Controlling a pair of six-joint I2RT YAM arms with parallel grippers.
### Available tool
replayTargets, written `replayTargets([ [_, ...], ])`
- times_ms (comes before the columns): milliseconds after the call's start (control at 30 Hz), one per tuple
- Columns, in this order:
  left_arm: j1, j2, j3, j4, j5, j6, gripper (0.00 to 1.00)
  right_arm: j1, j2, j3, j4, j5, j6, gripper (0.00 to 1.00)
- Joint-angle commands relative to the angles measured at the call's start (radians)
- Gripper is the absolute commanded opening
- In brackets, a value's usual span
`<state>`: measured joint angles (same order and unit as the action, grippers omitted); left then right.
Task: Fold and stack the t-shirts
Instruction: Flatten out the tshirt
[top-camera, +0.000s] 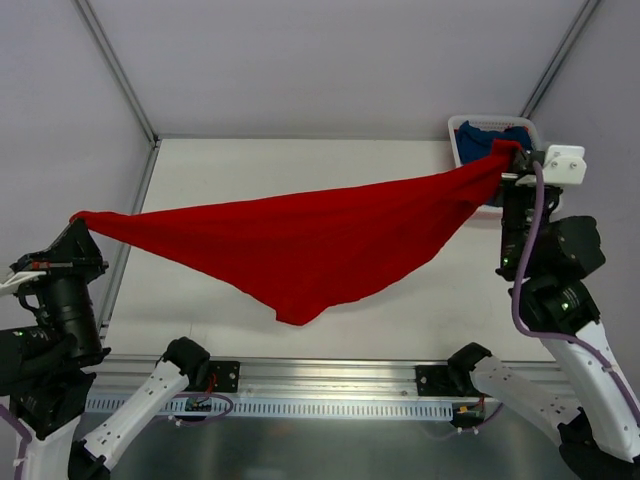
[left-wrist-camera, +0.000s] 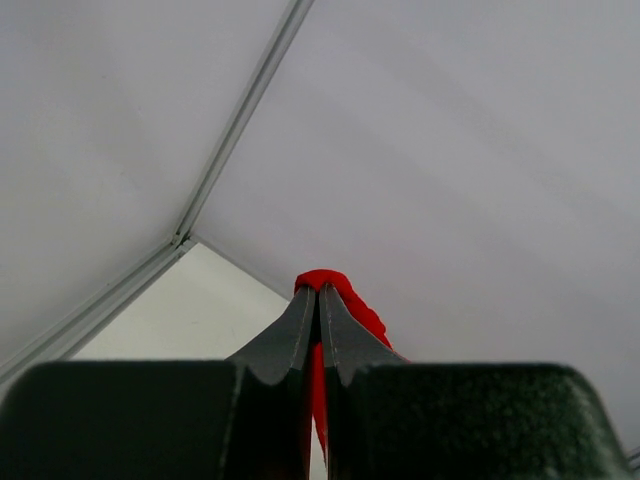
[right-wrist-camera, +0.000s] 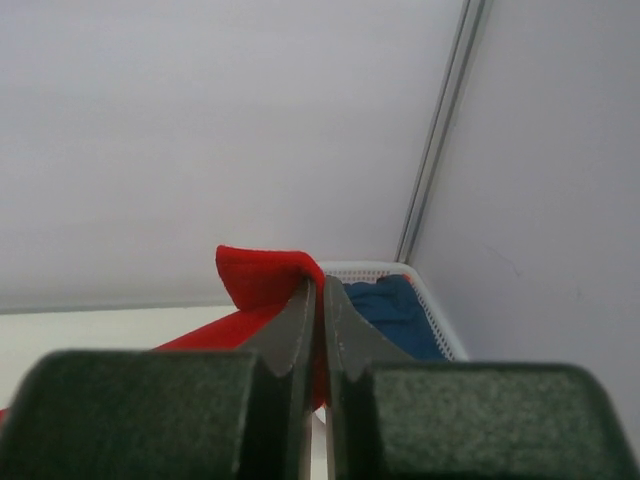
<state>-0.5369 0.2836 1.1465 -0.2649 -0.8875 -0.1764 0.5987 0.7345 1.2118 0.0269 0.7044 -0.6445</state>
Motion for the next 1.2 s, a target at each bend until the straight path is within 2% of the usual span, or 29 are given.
replayTargets([
  [0, -0.001, 0.057, -0.024, 0.046, 0.013, 0.017, 0.00, -0.007, 0.061, 0.037, 0.016, 0.000, 0.011, 0.00],
  [300, 0.000, 0.198, -0.191, 0.046, 0.102, -0.121, 0.00, -0.008, 0.174, 0.014, -0.068, -0.049, 0.112, 0.00],
  [467, -0.001, 0.321, -0.255, 0.055, 0.148, -0.169, 0.00, -0.007, 0.230, 0.005, -0.104, -0.077, 0.155, 0.00],
  [500, -0.002, 0.362, -0.261, 0.055, 0.154, -0.167, 0.03, -0.007, 0.246, 0.003, -0.108, -0.083, 0.160, 0.00],
  [533, 0.000, 0.382, -0.264, 0.056, 0.160, -0.172, 0.22, -0.007, 0.253, 0.005, -0.116, -0.089, 0.164, 0.00],
  [600, 0.000, 0.437, -0.274, 0.059, 0.174, -0.175, 0.36, -0.007, 0.269, 0.011, -0.122, -0.097, 0.174, 0.00],
  [633, 0.000, 0.451, -0.278, 0.062, 0.183, -0.179, 0.51, -0.007, 0.287, 0.014, -0.131, -0.098, 0.175, 0.00],
  [767, 0.002, 0.517, -0.297, 0.061, 0.272, -0.216, 0.74, -0.010, 0.359, 0.067, -0.169, -0.095, 0.177, 0.00],
  [933, 0.000, 0.510, -0.386, 0.062, 0.416, -0.314, 0.75, -0.010, 0.448, 0.121, -0.214, -0.118, 0.184, 0.00],
  [1033, -0.005, 0.493, -0.429, 0.064, 0.528, -0.359, 0.68, -0.008, 0.512, 0.147, -0.240, -0.128, 0.190, 0.00],
  [1167, -0.034, 0.486, -0.488, 0.067, 0.608, -0.422, 0.62, -0.010, 0.572, 0.152, -0.248, -0.143, 0.219, 0.00],
])
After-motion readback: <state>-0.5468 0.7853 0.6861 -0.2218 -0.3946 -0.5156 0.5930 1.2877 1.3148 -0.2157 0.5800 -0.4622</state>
